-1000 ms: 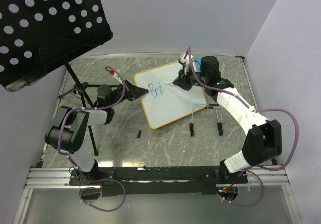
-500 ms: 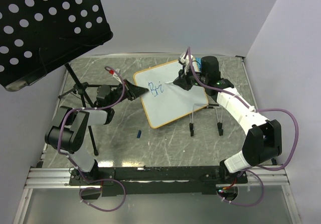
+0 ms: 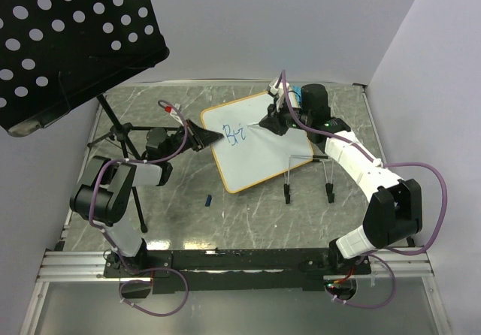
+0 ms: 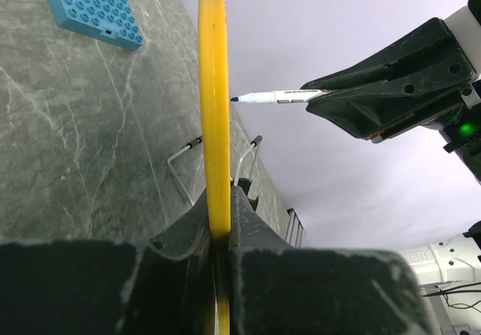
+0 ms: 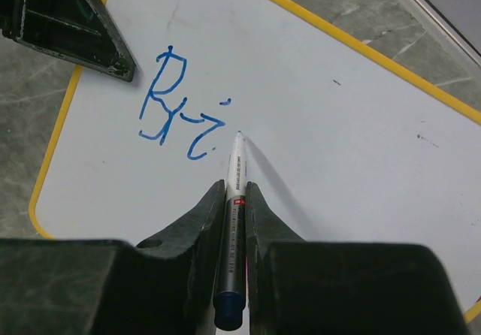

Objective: Write a sentence on the whiteboard
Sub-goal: Write on the whiteboard with the whiteboard.

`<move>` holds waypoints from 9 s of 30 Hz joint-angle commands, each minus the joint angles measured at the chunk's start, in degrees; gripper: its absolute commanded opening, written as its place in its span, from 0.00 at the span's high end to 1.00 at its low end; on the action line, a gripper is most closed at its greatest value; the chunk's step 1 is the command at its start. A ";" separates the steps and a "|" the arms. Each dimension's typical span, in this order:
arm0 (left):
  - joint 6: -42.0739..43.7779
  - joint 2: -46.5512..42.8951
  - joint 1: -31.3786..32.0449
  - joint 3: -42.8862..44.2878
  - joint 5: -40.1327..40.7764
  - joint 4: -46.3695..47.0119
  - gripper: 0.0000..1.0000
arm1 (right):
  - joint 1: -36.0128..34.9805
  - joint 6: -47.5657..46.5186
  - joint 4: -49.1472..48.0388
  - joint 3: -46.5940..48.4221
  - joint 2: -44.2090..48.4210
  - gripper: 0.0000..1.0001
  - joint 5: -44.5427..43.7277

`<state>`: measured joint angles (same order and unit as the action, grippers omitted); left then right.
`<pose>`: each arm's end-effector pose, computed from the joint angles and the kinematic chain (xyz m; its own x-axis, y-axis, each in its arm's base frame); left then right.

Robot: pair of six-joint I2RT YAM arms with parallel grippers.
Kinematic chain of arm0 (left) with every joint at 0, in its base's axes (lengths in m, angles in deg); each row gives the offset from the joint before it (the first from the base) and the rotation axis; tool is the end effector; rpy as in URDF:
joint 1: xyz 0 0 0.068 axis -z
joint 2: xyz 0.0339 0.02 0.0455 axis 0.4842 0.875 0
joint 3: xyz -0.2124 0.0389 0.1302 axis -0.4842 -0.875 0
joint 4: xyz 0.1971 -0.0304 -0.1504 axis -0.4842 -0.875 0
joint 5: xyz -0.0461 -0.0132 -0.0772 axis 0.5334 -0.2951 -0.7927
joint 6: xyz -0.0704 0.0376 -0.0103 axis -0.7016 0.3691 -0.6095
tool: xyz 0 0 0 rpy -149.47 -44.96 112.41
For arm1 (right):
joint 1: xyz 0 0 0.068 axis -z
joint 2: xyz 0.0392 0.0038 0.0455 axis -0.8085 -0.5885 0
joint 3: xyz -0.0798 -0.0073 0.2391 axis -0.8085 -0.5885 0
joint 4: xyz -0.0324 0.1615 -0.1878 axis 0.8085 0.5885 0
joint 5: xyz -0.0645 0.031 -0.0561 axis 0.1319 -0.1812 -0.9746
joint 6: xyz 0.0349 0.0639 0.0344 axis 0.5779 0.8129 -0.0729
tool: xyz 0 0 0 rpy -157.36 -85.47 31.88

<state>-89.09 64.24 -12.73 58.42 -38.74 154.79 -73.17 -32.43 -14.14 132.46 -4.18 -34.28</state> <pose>0.3197 -0.1393 0.2003 -0.6838 -0.5141 -0.5177 0.4732 0.2276 -0.8511 0.3211 0.1561 0.2998 -0.1279 -0.3127 -0.9412 -0.8618 0.5048 -0.0506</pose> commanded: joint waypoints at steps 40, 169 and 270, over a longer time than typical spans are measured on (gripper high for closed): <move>-5.24 -0.91 0.29 1.66 -1.25 17.54 0.99 | -0.55 1.01 0.83 3.41 -2.74 1.00 1.15; -3.31 -1.96 0.29 2.45 -1.87 14.73 0.99 | 0.50 4.79 1.45 7.63 -2.04 1.00 -3.77; -3.84 -1.78 -0.50 2.63 -2.05 15.08 0.99 | 2.61 2.95 5.75 6.40 -3.45 1.00 -2.54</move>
<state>-89.96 64.94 -13.25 58.42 -40.18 154.89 -70.83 -29.68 -7.76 136.79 -7.55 -37.12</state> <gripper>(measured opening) 0.091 0.186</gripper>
